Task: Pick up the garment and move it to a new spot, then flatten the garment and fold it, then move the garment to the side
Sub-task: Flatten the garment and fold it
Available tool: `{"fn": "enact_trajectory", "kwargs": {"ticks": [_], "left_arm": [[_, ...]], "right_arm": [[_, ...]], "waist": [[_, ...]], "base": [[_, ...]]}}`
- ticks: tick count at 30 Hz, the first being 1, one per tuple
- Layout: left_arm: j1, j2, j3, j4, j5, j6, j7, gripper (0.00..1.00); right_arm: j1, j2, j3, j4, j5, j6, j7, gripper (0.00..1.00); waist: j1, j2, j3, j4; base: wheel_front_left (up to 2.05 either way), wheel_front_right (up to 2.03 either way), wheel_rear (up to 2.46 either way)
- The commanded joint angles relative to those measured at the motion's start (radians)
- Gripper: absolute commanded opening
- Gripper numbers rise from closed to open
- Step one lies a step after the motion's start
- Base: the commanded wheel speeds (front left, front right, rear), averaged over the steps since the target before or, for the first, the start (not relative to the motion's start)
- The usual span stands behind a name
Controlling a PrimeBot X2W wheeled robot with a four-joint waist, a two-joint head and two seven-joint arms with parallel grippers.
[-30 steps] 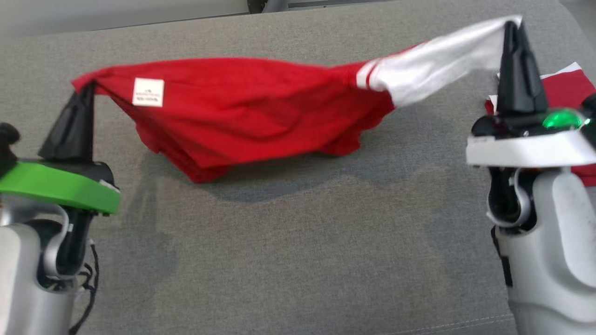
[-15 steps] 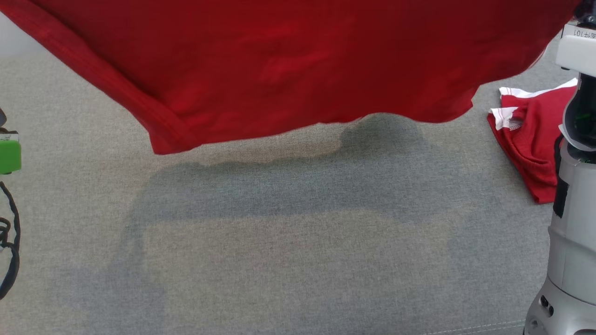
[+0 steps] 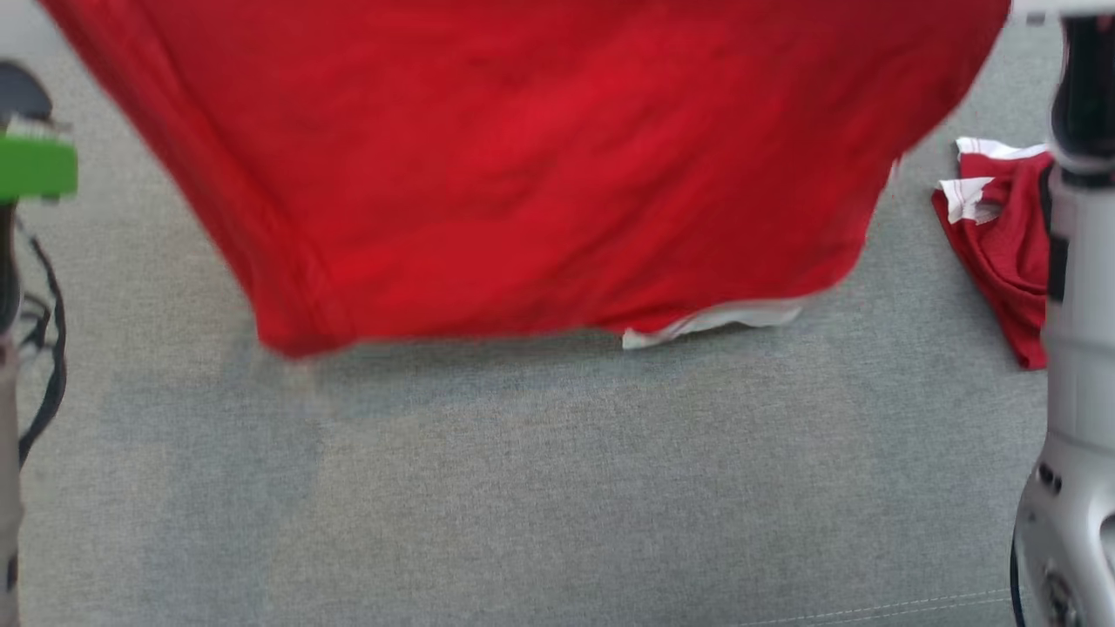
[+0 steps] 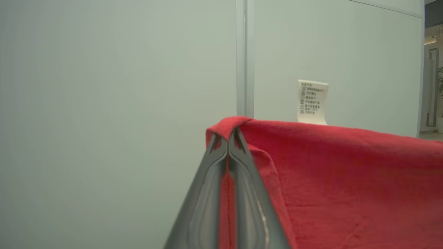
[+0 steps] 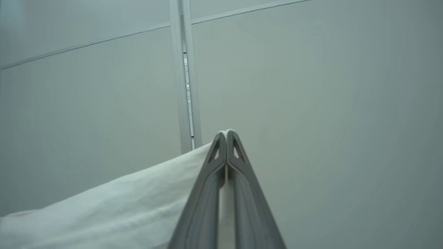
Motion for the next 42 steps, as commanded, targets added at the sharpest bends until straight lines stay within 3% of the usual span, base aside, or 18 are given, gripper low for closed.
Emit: {"fn": "enact_trajectory", "kwargs": {"ticks": [1,7,12,19,25,29,36,42], "left_arm": [[-0.066,-0.015,-0.011,0.060,0.002,-0.014,-0.020,0.00],[-0.322,-0.074,-0.060,0.354,0.031,-0.053,-0.124,0.00],[-0.499,-0.113,-0.077,0.588,0.058,-0.063,-0.217,0.00],[-0.586,-0.147,-0.091,0.846,0.048,-0.079,-0.244,0.00],[-0.498,-0.192,-0.156,1.043,0.009,-0.096,-0.240,0.00],[-0.384,-0.229,-0.206,1.097,-0.052,-0.097,-0.250,0.00],[-0.122,-0.253,-0.216,1.031,-0.210,-0.097,-0.271,0.00],[0.116,-0.216,-0.155,0.892,-0.204,-0.097,-0.272,0.00]], "right_arm": [[-0.061,-0.014,0.016,0.054,0.001,0.000,-0.005,0.00],[-0.312,-0.045,0.070,0.287,0.025,0.000,-0.074,0.00],[-0.491,-0.035,0.100,0.454,0.029,0.000,-0.142,0.00],[-0.537,-0.001,0.116,0.610,0.035,0.000,-0.161,0.00],[-0.347,0.015,0.163,0.674,0.083,0.000,-0.162,0.00],[-0.156,0.019,0.153,0.674,0.143,0.000,-0.163,0.00],[0.183,0.042,0.164,0.614,0.255,0.000,-0.163,0.00],[0.461,0.020,0.191,0.493,0.348,0.000,-0.163,0.00]], "waist": [[0.0000,-0.0001,0.028,0.007],[0.0000,-0.0001,0.080,0.035],[0.0000,-0.0001,0.091,0.052],[0.0000,-0.0001,0.093,0.049],[0.0000,-0.0001,0.115,0.038],[0.0000,-0.0001,0.134,0.035],[0.0000,-0.0001,0.129,0.032],[0.0000,-0.0001,0.083,0.034]], "base": [[0.00,0.00,0.00],[0.00,0.00,0.00],[0.00,0.00,0.00],[0.00,0.00,0.00],[0.00,0.00,0.00],[0.00,0.00,0.00],[0.00,0.00,0.00],[0.00,0.00,0.00]]}}
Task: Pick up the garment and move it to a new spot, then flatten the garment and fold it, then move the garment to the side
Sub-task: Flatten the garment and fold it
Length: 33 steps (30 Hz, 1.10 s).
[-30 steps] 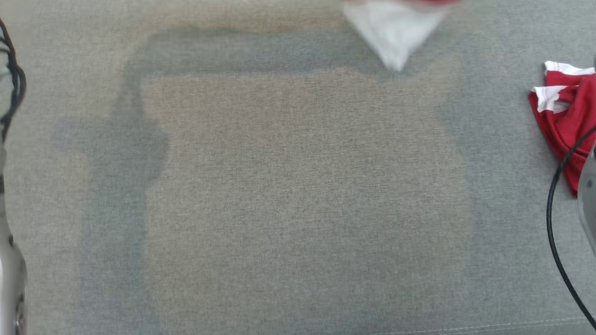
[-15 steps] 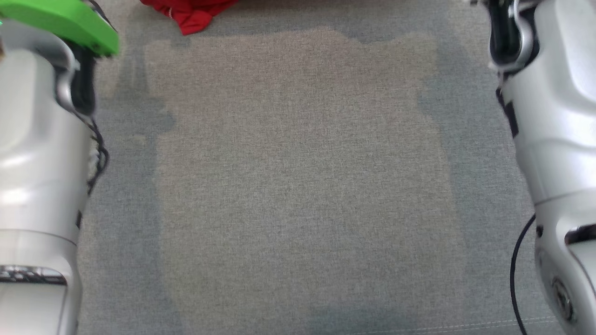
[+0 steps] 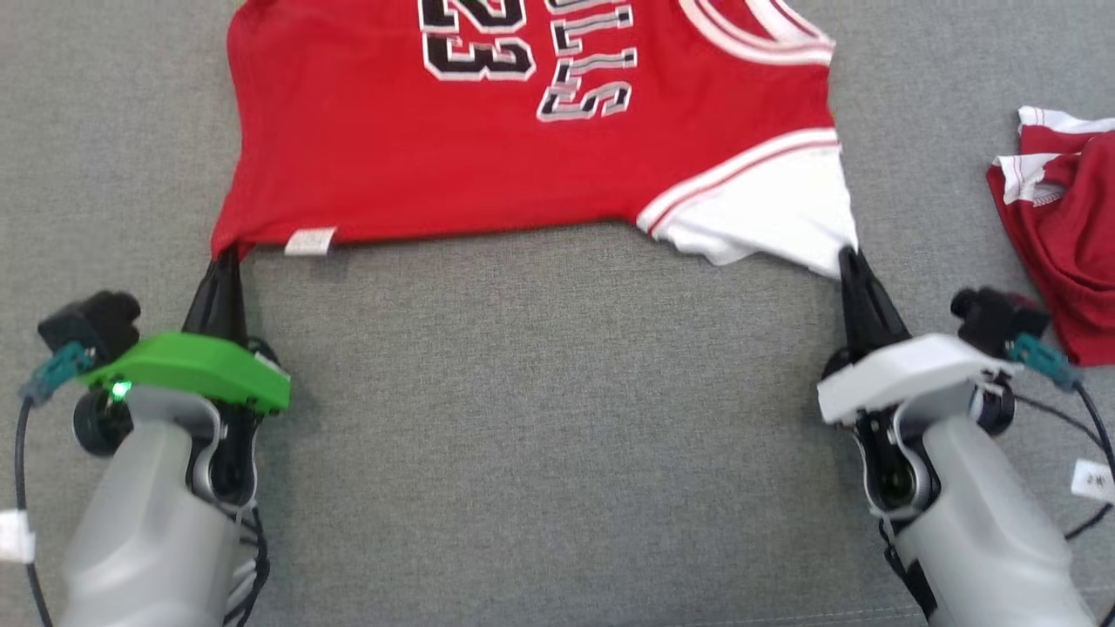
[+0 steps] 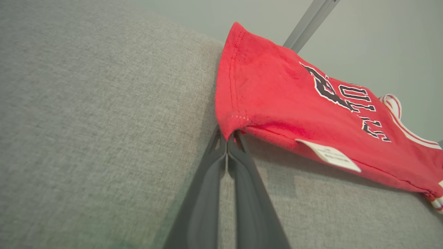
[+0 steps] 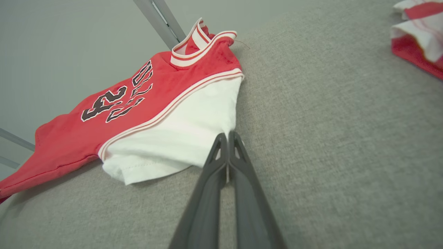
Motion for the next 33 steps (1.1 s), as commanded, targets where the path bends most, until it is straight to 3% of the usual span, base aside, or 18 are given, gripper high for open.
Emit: {"fn": "enact_trajectory", "kwargs": {"ticks": [1,6,10,14,18,19,23,26,29,33], "left_arm": [[0.039,0.015,0.012,-0.018,0.014,-0.003,-0.005,0.00],[0.205,0.056,0.059,-0.116,0.032,-0.002,-0.005,0.00],[0.323,0.095,0.073,-0.222,0.035,0.037,0.018,0.00],[0.459,0.139,0.091,-0.403,0.030,0.122,0.087,0.00],[0.614,0.187,0.120,-0.628,0.035,0.239,0.172,0.00],[0.614,0.187,0.120,-0.628,0.035,0.239,0.172,0.00],[0.756,0.213,0.140,-0.842,0.041,0.347,0.250,0.00],[0.820,0.221,0.142,-0.956,0.051,0.402,0.291,0.00],[0.849,0.226,0.133,-1.025,0.053,0.430,0.325,0.00],[0.839,0.246,0.114,-1.053,0.056,0.434,0.373,0.00]], "right_arm": [[0.043,-0.015,0.000,-0.021,0.018,0.000,-0.004,0.00],[0.258,-0.067,-0.011,-0.209,0.072,0.000,0.077,0.00],[0.417,-0.087,-0.057,-0.402,0.056,-0.001,0.209,0.00],[0.564,-0.058,-0.141,-0.611,0.012,-0.001,0.361,0.00],[0.696,-0.004,-0.228,-0.804,-0.051,-0.001,0.531,0.00],[0.696,-0.004,-0.228,-0.804,-0.051,-0.001,0.531,0.00],[0.788,0.040,-0.294,-0.950,-0.113,-0.001,0.675,0.00],[0.816,0.057,-0.313,-1.003,-0.134,-0.001,0.752,0.00],[0.812,0.064,-0.327,-1.016,-0.143,-0.001,0.816,0.00],[0.758,0.066,-0.326,-0.997,-0.142,-0.001,0.912,0.00]], "waist": [[0.0000,0.0000,-0.027,-0.001],[0.0000,0.0000,-0.082,-0.004],[0.0000,0.0000,-0.124,-0.016],[0.0000,0.0000,-0.155,-0.024],[0.0000,0.0000,-0.178,-0.030],[0.0000,0.0000,-0.178,-0.030],[0.0000,0.0000,-0.180,-0.026],[0.0000,0.0000,-0.174,-0.021],[0.0000,0.0000,-0.164,-0.017],[0.0000,0.0000,-0.144,-0.021]], "base": [[0.00,0.00,0.00],[0.00,0.00,0.00],[0.00,0.00,0.00],[0.00,0.00,0.00],[0.00,0.00,0.00],[0.00,0.00,0.00],[0.00,0.00,0.00],[0.00,0.00,0.00],[0.00,0.00,0.00],[0.00,0.00,0.00]]}}
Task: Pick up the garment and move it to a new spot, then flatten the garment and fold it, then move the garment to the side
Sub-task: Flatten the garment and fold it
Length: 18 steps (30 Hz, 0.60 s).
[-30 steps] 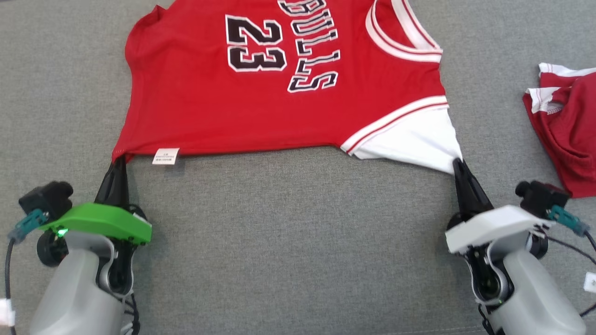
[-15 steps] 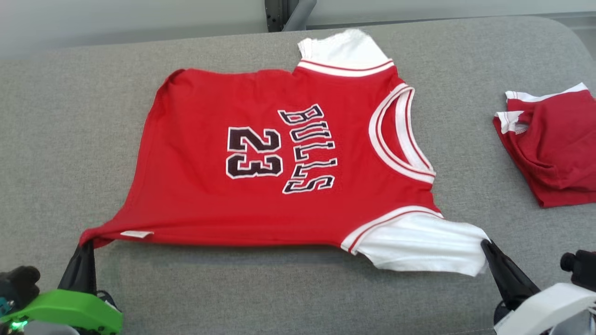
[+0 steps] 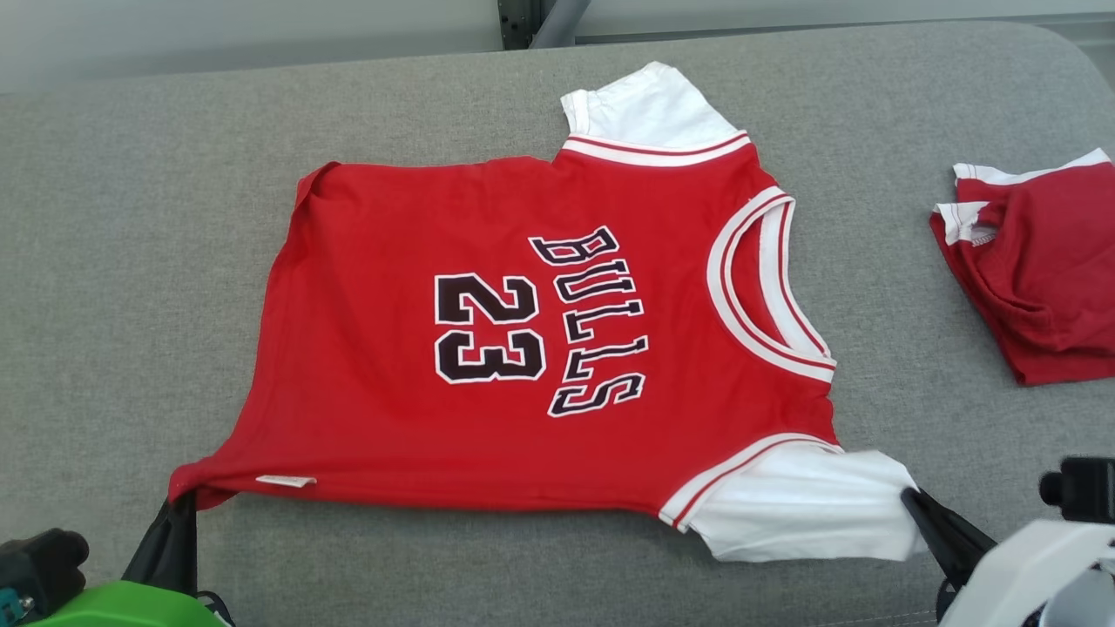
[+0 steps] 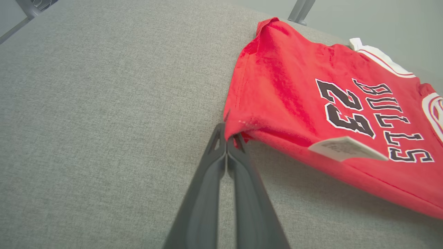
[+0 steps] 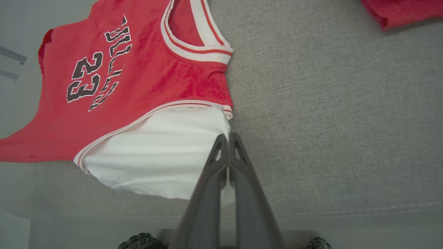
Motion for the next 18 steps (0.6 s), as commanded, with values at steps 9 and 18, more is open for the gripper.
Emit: {"fn": "enact_trajectory", "kwargs": {"ticks": [9,18], "left_arm": [[-0.153,0.060,-0.035,0.035,-0.012,-0.036,0.114,0.00],[-0.290,0.035,-0.050,0.180,-0.047,-0.097,0.118,0.00]], "right_arm": [[-0.382,-0.026,0.043,0.209,0.025,-0.001,0.222,0.00],[-0.647,-0.062,0.074,0.496,0.038,-0.001,0.192,0.00]], "waist": [[0.0001,-0.0001,0.104,-0.029],[0.0001,-0.0001,0.165,-0.006]], "base": [[0.00,0.00,0.00],[0.00,0.00,0.00]]}}
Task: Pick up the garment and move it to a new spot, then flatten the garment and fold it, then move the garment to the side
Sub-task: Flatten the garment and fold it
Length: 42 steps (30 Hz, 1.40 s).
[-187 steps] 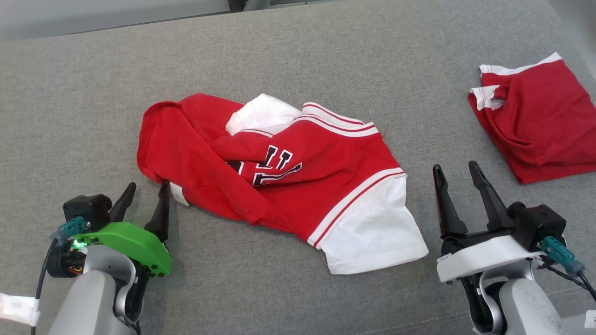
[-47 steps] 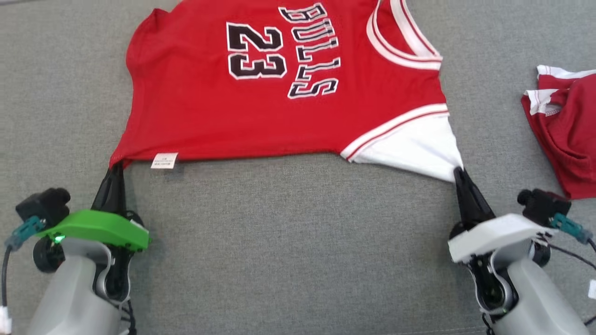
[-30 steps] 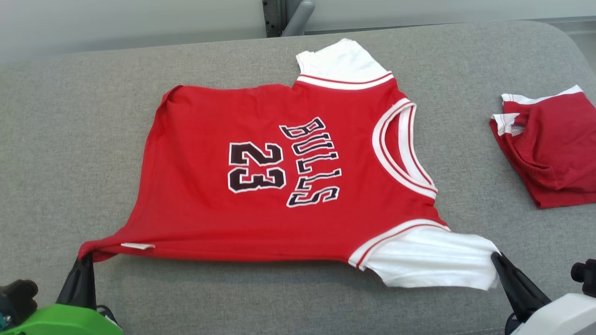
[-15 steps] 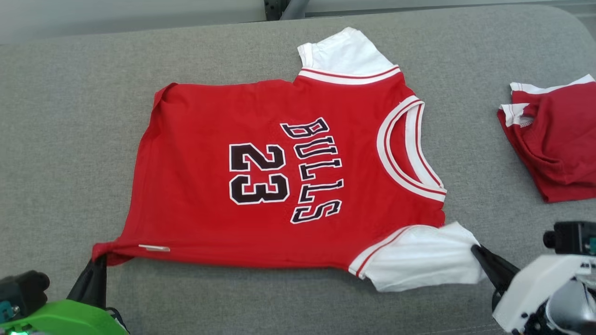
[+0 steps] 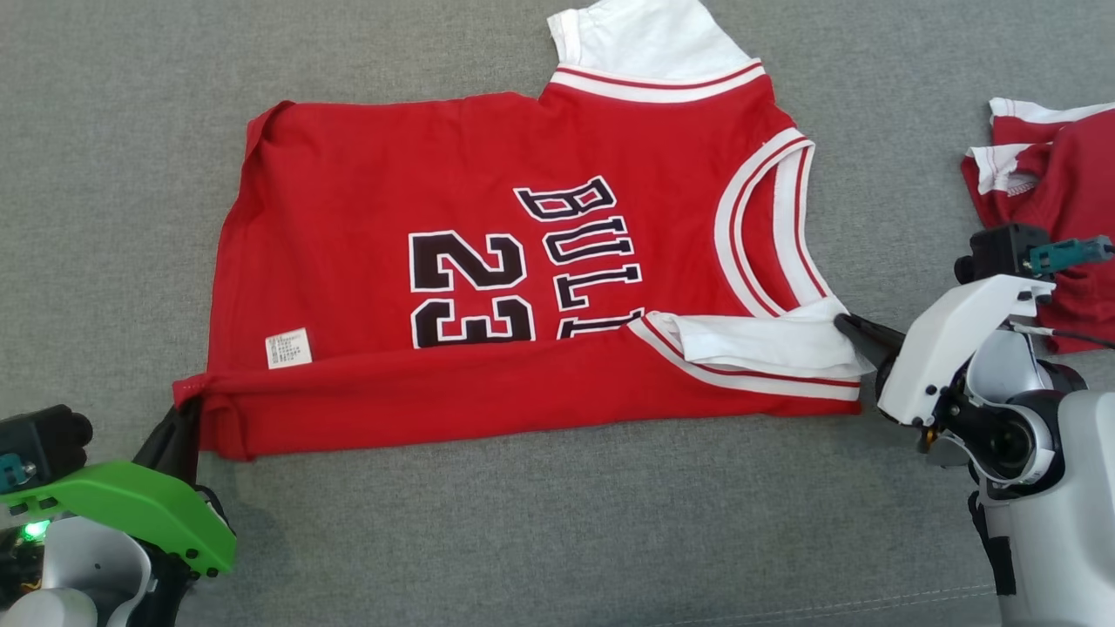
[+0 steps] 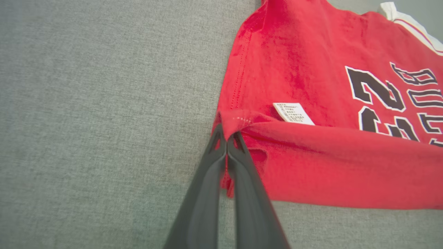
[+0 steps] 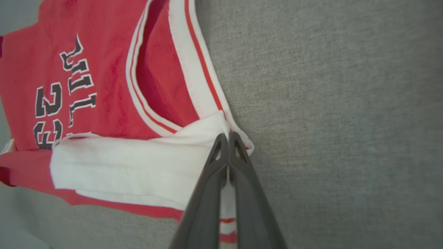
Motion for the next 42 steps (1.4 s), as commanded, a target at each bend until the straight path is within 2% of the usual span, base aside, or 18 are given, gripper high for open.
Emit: {"fn": "enact_trajectory", "kwargs": {"ticks": [1,3,4,5,6,7,8,11,12,17,22,25,29,33,42], "left_arm": [[-0.024,-0.008,-0.007,0.025,-0.003,-0.013,-0.004,0.00],[-0.036,-0.020,-0.012,0.058,-0.012,-0.027,-0.011,0.00],[-0.039,-0.023,-0.015,0.073,-0.011,-0.030,-0.018,0.18],[-0.044,-0.029,-0.019,0.084,-0.010,-0.037,-0.024,0.46],[-0.048,-0.037,-0.021,0.094,-0.013,-0.043,-0.035,1.00],[-0.051,-0.045,-0.021,0.101,-0.017,-0.051,-0.049,1.00],[-0.054,-0.051,-0.017,0.106,-0.017,-0.056,-0.070,1.00],[-0.058,-0.080,-0.005,0.120,0.003,-0.061,-0.150,1.00],[-0.058,-0.080,-0.005,0.120,0.003,-0.061,-0.150,1.00],[-0.075,-0.133,0.009,0.127,0.048,-0.066,-0.319,1.00],[-0.110,-0.174,0.023,0.136,0.112,-0.062,-0.461,1.00],[-0.132,-0.188,0.040,0.137,0.188,-0.057,-0.493,1.00],[-0.143,-0.214,0.085,0.101,0.318,-0.063,-0.500,1.00],[-0.092,-0.237,0.119,0.107,0.405,-0.091,-0.498,1.00],[-0.071,-0.262,0.146,0.184,0.455,-0.155,-0.499,1.00]], "right_arm": [[-0.024,-0.009,0.014,0.029,-0.003,0.000,-0.020,0.00],[-0.035,-0.011,0.031,0.055,0.011,0.000,-0.047,0.00],[-0.040,-0.018,0.041,0.060,0.015,0.000,-0.068,0.00],[-0.045,-0.024,0.048,0.060,0.022,0.000,-0.098,0.00],[-0.044,-0.030,0.056,0.062,0.027,0.000,-0.123,0.00],[-0.039,-0.036,0.064,0.058,0.036,0.000,-0.159,0.42],[-0.034,-0.041,0.065,0.049,0.048,0.000,-0.198,1.00],[-0.005,-0.057,0.071,0.023,0.077,0.000,-0.316,1.00],[-0.005,-0.057,0.071,0.023,0.077,0.000,-0.316,1.00],[0.035,-0.085,0.058,-0.024,0.055,0.000,-0.570,1.00],[0.067,-0.105,0.051,-0.048,-0.067,0.000,-0.868,1.00],[0.094,-0.097,0.067,-0.019,-0.132,0.000,-0.972,1.00],[0.127,-0.074,0.085,0.031,-0.194,0.000,-1.034,1.00],[0.155,-0.056,0.092,0.063,-0.230,0.000,-1.069,1.00],[0.170,-0.034,0.091,0.103,-0.251,0.000,-1.093,1.00]], "waist": [[0.0001,-0.0001,0.016,0.014],[0.0001,-0.0001,0.019,0.017],[0.0001,-0.0001,0.021,0.017],[0.0001,-0.0001,0.022,0.018],[0.0001,-0.0001,0.022,0.018],[0.0001,-0.0001,0.021,0.019],[0.0001,-0.0001,0.019,0.019],[0.0001,-0.0001,0.009,0.020],[0.0001,-0.0001,0.009,0.020],[0.0001,-0.0001,-0.013,0.015],[0.0001,-0.0001,-0.041,0.007],[0.0001,-0.0001,-0.064,0.002],[0.0001,-0.0001,-0.093,-0.005],[0.0001,-0.0001,-0.113,-0.015],[0.0001,-0.0001,-0.132,-0.023]], "base": [[0.00,0.00,0.00],[0.00,0.00,0.00],[0.00,0.00,0.00],[0.00,0.00,0.00],[0.00,0.00,0.00],[0.00,0.00,0.00],[0.00,0.00,0.00],[0.00,0.00,0.00],[0.00,0.00,0.00],[0.00,0.00,0.00],[0.00,0.00,0.00],[0.00,0.00,0.00],[0.00,0.00,0.00],[0.00,0.00,0.00],[0.00,0.00,0.00]]}}
